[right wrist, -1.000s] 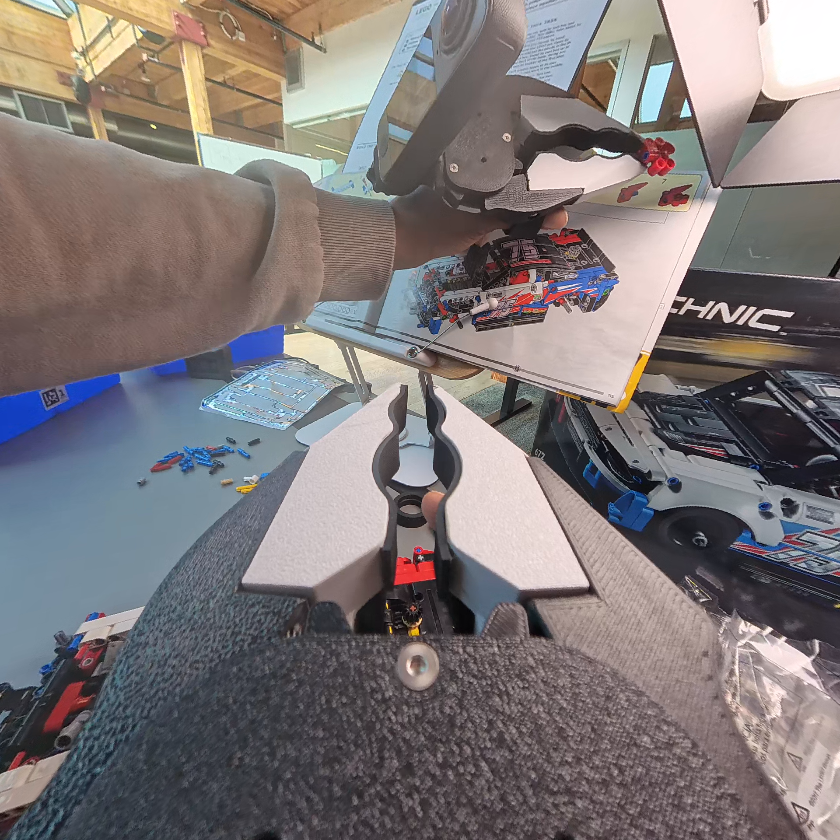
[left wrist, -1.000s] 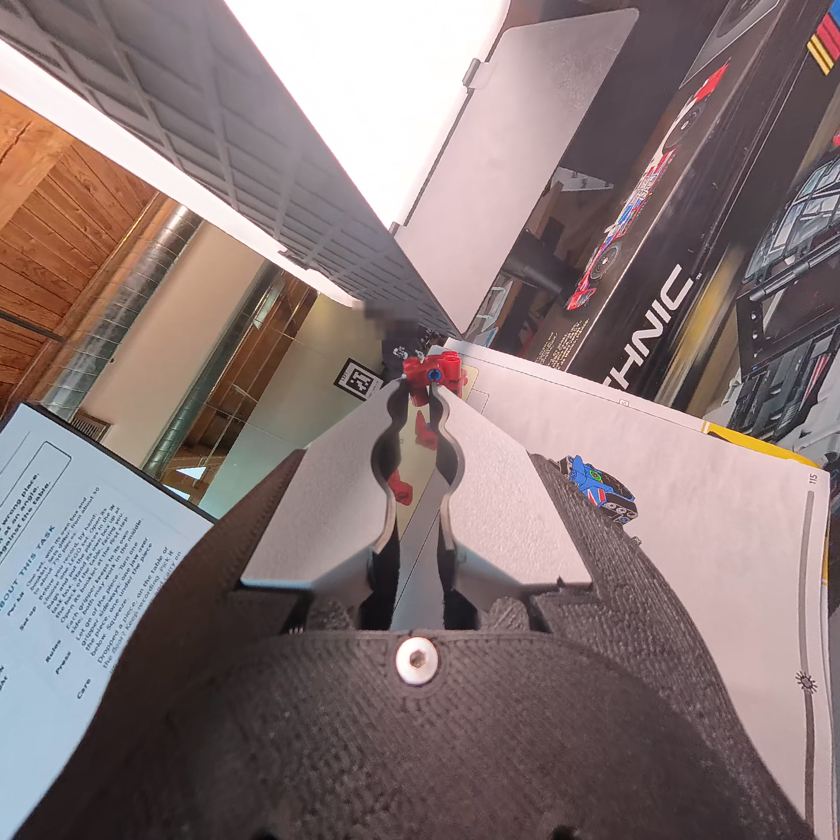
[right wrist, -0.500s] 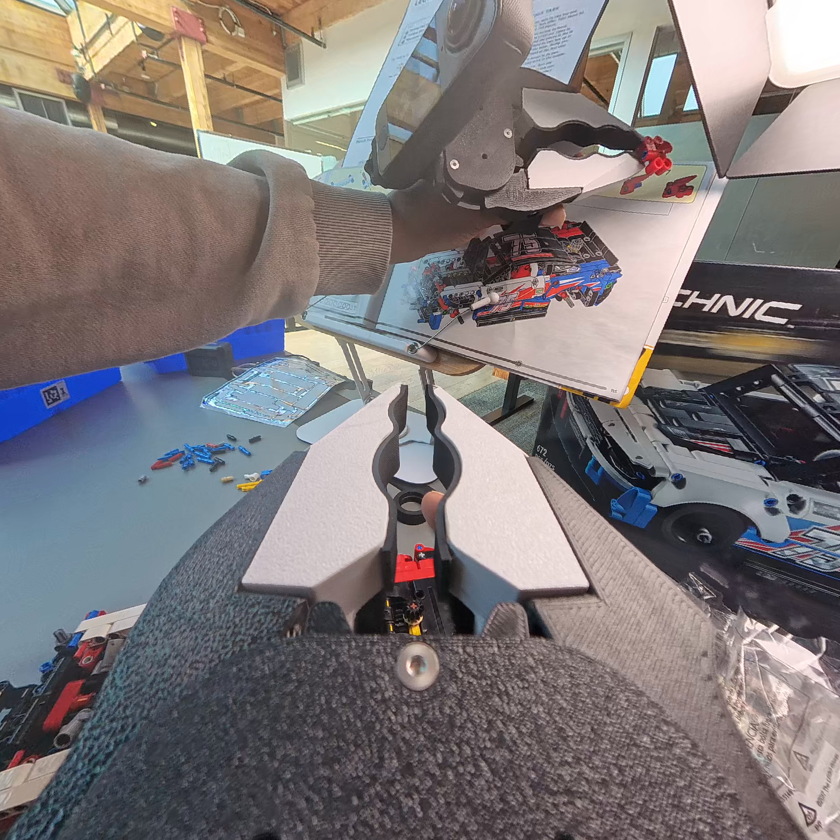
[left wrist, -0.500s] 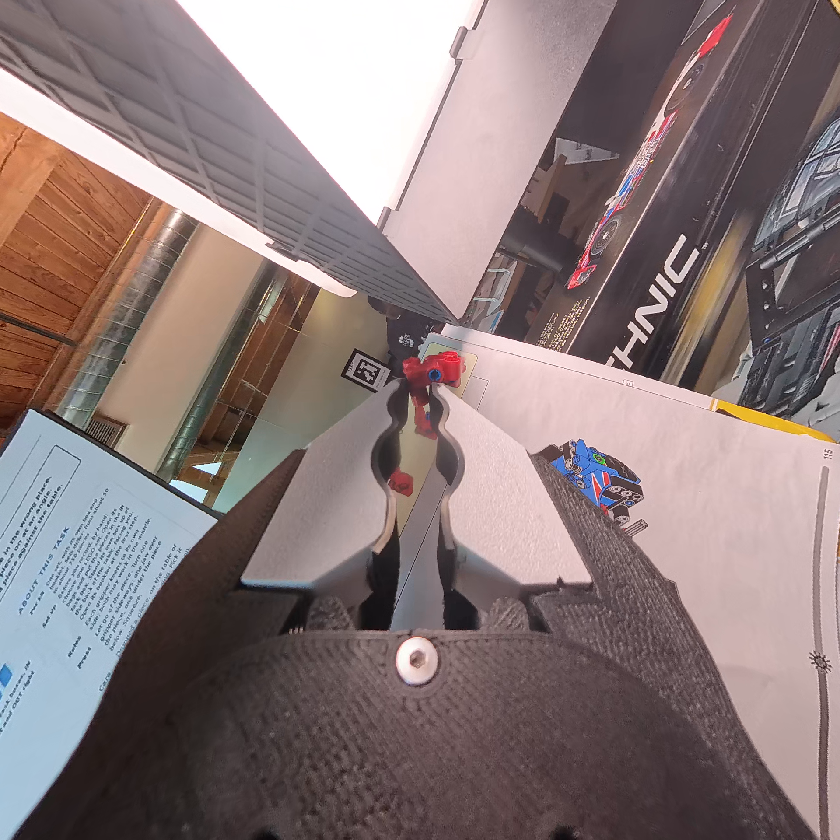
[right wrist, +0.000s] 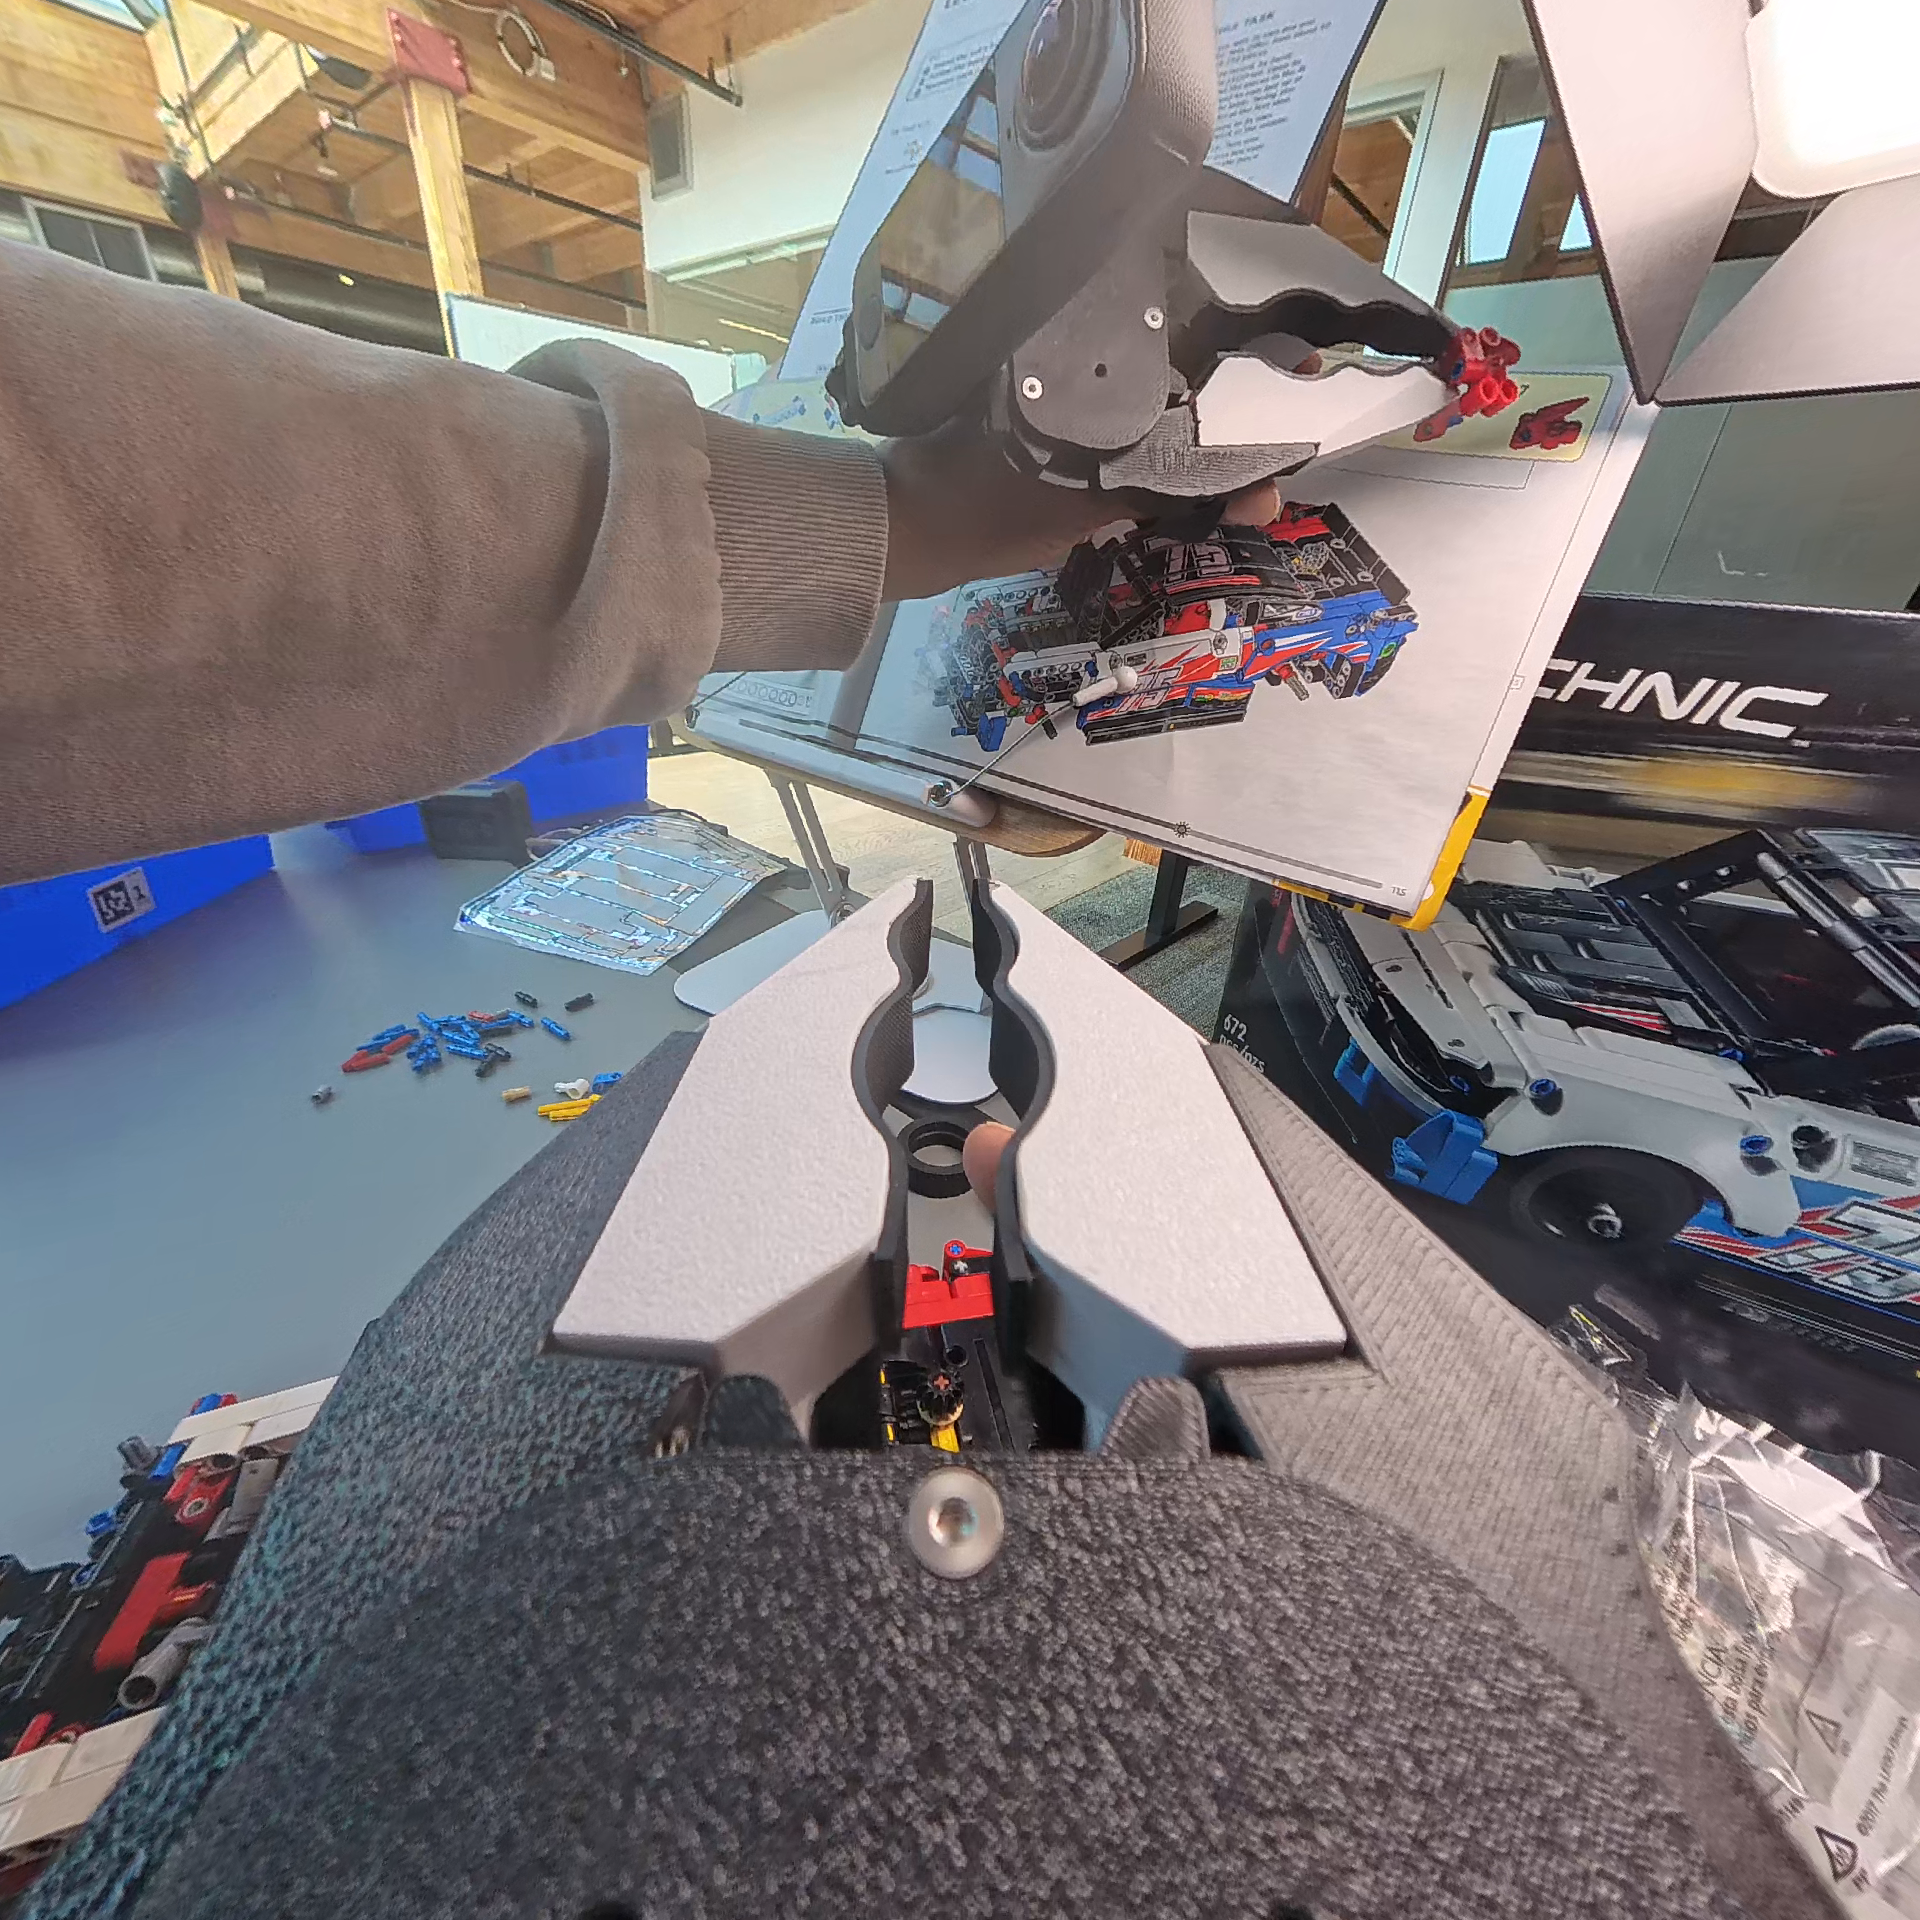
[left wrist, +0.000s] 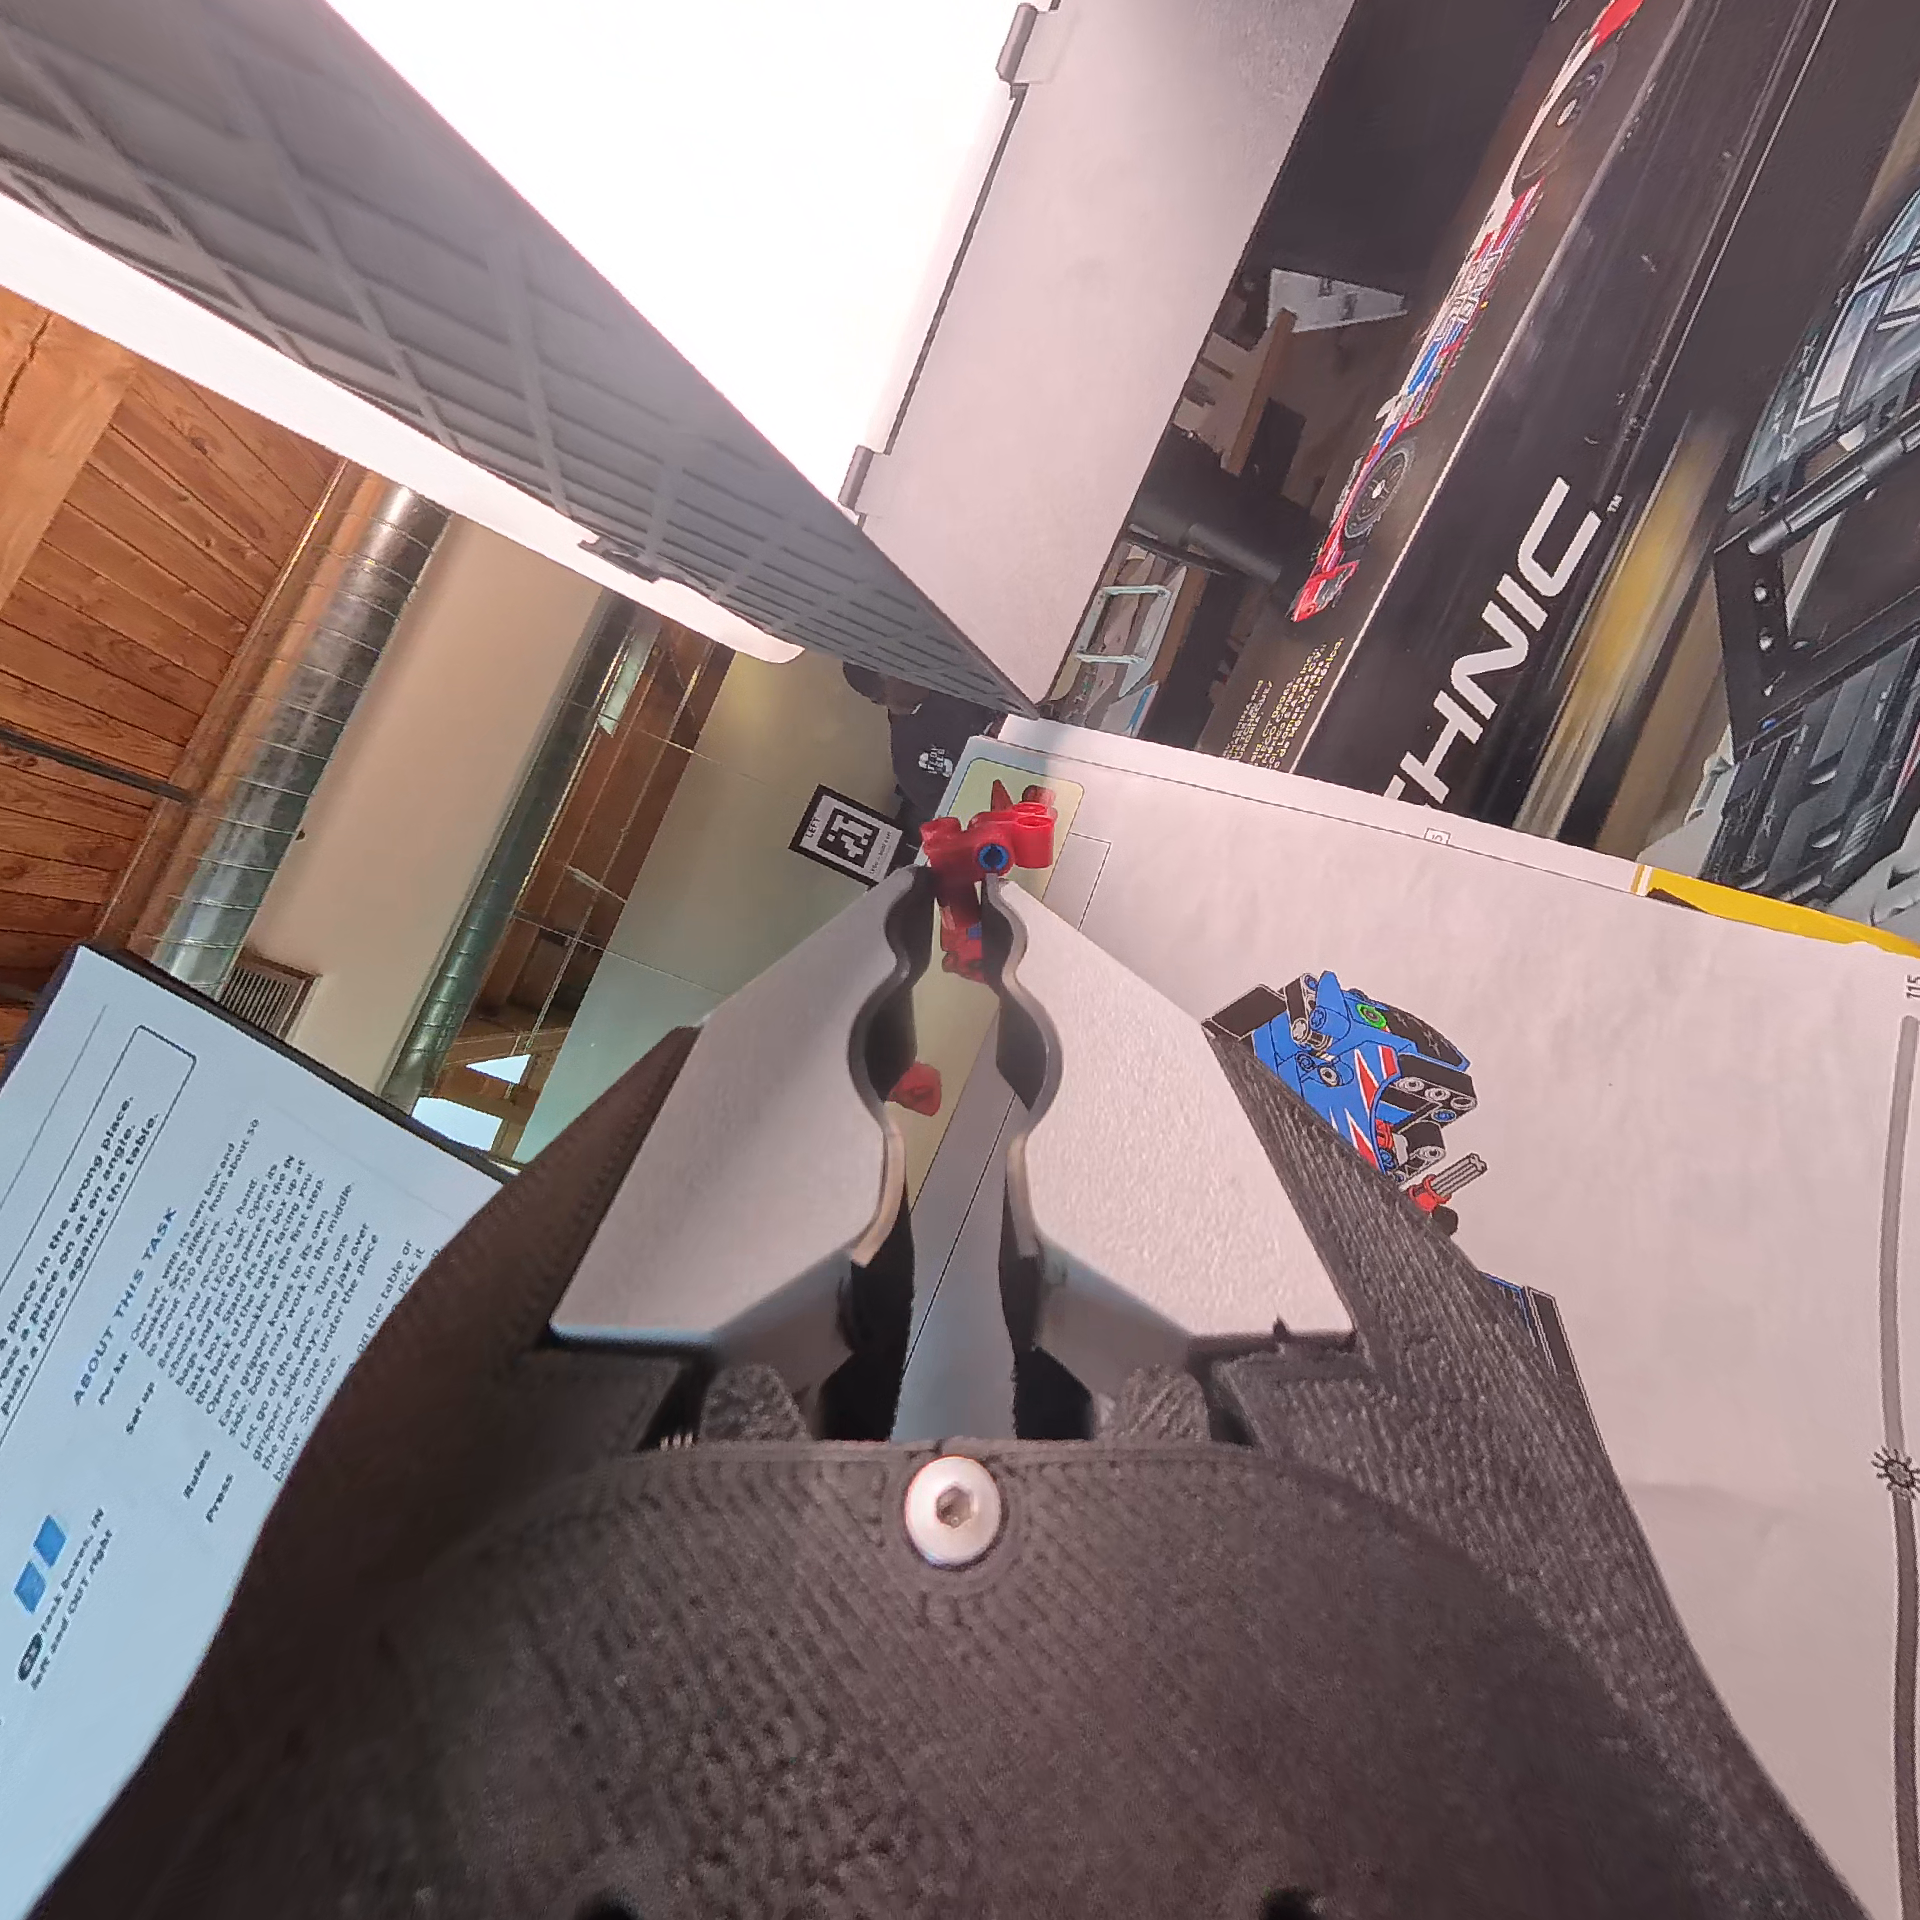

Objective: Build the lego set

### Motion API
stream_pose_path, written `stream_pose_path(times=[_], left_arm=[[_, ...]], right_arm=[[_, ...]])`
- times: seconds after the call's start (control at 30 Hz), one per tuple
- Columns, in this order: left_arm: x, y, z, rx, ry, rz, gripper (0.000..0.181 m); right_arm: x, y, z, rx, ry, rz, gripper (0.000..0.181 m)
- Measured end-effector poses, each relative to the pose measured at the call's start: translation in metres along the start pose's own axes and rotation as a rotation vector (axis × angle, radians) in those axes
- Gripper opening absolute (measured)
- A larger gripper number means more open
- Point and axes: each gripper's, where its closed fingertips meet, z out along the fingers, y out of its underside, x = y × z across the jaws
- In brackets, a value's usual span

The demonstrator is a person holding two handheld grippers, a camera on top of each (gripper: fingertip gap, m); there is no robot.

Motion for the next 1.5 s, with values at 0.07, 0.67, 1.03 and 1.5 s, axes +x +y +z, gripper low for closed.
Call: stream_pose_path(times=[0.07, 0.67, 1.03, 1.5], left_arm=[[0.001, 0.000, 0.000, 0.001, 0.000, 0.005, 0.007], [0.000, -0.002, -0.002, 0.020, 0.009, 0.001, 0.007], [0.005, -0.002, -0.001, 0.010, 0.027, 0.030, 0.007], [-0.029, 0.010, -0.089, 0.086, 0.052, -0.068, 0.007]], right_arm=[[0.000, 0.000, 0.000, -0.001, 0.000, 0.000, 0.004], [0.000, 0.004, 0.002, -0.010, -0.003, 0.004, 0.005], [-0.002, 0.007, 0.003, -0.017, -0.009, 0.007, 0.004], [-0.005, 0.007, 0.004, -0.019, -0.017, 0.010, 0.004]])
